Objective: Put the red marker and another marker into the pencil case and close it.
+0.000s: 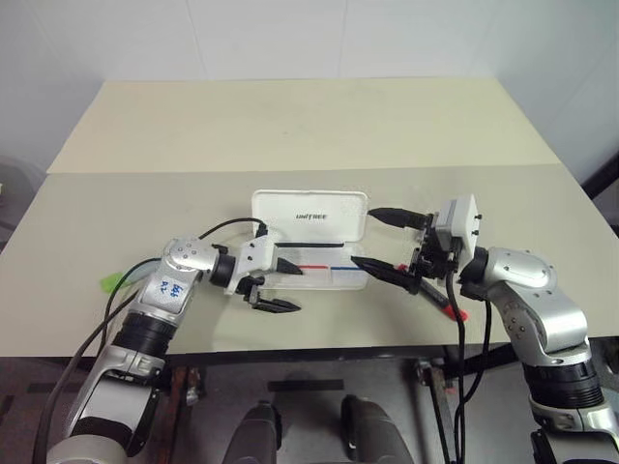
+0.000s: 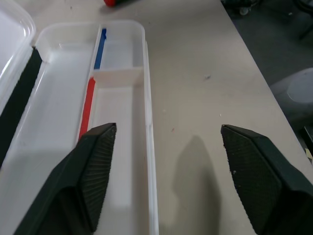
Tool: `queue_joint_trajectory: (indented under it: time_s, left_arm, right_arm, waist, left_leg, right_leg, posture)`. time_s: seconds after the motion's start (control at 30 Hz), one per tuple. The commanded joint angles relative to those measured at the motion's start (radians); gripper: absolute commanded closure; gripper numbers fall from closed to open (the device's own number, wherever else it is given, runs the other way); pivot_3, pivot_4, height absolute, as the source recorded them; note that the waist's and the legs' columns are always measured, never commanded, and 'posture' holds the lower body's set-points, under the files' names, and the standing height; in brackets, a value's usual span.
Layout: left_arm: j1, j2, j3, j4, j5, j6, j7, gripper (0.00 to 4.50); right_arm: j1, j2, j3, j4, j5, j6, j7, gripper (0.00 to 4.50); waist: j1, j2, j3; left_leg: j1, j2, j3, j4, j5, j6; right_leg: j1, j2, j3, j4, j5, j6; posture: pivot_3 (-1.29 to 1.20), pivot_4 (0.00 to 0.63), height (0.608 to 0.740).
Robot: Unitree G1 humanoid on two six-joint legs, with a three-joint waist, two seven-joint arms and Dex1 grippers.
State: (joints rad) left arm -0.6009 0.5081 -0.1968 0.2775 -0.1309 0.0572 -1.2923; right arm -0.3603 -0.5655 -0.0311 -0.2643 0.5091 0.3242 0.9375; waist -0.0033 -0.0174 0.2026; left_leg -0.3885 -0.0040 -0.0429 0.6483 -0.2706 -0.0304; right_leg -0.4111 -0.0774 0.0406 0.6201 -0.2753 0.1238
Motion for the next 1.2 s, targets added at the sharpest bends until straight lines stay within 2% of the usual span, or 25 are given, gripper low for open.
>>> queue_joint_trajectory:
  time_s: [0.03,0.23,0.43,0.6,0.8,0.9,1.07,1.2]
  left_arm:
    - [0.038,-0.002,0.036,-0.061,-0.049,-0.041,0.013,0.93]
    - [0.074,-0.001,0.082,-0.111,-0.145,-0.045,-0.006,0.93]
    - [0.081,-0.001,0.121,-0.128,-0.192,-0.059,0.013,0.93]
    - [0.124,0.07,0.2,-0.198,-0.265,-0.016,-0.002,0.93]
    - [0.192,0.182,0.274,-0.243,-0.29,0.017,-0.004,0.93]
    - [0.222,0.229,0.316,-0.24,-0.3,0.019,-0.001,0.9]
    - [0.227,0.248,0.348,-0.235,-0.297,0.018,0.027,0.9]
    - [0.232,0.253,0.357,-0.237,-0.294,0.02,0.038,0.9]
  right_arm:
    - [0.056,0.005,-0.035,-0.055,0.023,0.008,-0.033,0.0]
    - [0.165,-0.037,-0.073,-0.04,0.01,0.006,-0.041,0.0]
    - [0.256,-0.104,-0.105,0.093,-0.051,-0.018,-0.027,0.0]
    - [0.259,-0.135,-0.131,0.312,-0.121,-0.088,-0.021,0.0]
    - [0.218,-0.159,-0.129,0.474,-0.172,-0.121,-0.018,0.0]
    - [0.194,-0.155,-0.118,0.514,-0.178,-0.128,-0.012,0.67]
    - [0.164,-0.128,-0.094,0.48,-0.177,-0.142,-0.002,2.52]
    - [0.147,-0.123,-0.084,0.433,-0.175,-0.134,-0.009,3.88]
  waist:
    - [0.0,0.0,0.0]
    - [0.001,0.0,0.0]
    - [0.001,0.0,0.0]
    - [-0.007,0.0,0.0]
    - [-0.01,-0.001,0.0]
    - [-0.011,-0.001,-0.001]
    - [-0.003,-0.002,-0.001]
    - [-0.008,-0.002,-0.001]
  left_leg:
    - [0.0,0.0,0.0,0.0,0.0,0.0]
    - [0.0,0.0,0.0,0.0,0.0,0.0]
    - [0.001,0.0,0.0,0.0,0.0,0.0]
    - [0.001,0.0,0.002,-0.001,0.0,0.0]
    - [0.003,0.0,0.002,0.001,0.0,0.0]
    - [0.004,0.0,0.003,0.001,0.001,0.002]
    - [0.004,0.001,0.002,0.0,0.005,0.003]
    - [0.005,0.001,0.003,-0.001,0.005,0.003]
  right_leg:
    - [0.0,0.0,0.0,0.0,0.0,0.0]
    - [0.0,0.0,0.0,-0.001,0.0,0.0]
    - [0.001,0.0,0.0,-0.001,0.0,0.0]
    - [0.001,0.0,0.001,-0.001,0.0,0.0]
    - [0.003,0.0,0.002,-0.001,0.0,-0.001]
    - [0.005,0.0,0.002,-0.004,0.002,-0.004]
    - [0.009,-0.001,0.001,-0.014,0.001,-0.015]
    - [0.01,-0.001,0.001,-0.014,0.001,-0.015]
  posture:
    - [0.0,0.15,0.74]
    - [0.0,0.15,0.74]
    - [0.0,0.15,0.74]
    - [0.0,0.15,0.74]
    - [0.0,0.15,0.74]
    - [0.0,0.15,0.74]
    - [0.0,0.15,0.74]
    - [0.0,0.15,0.74]
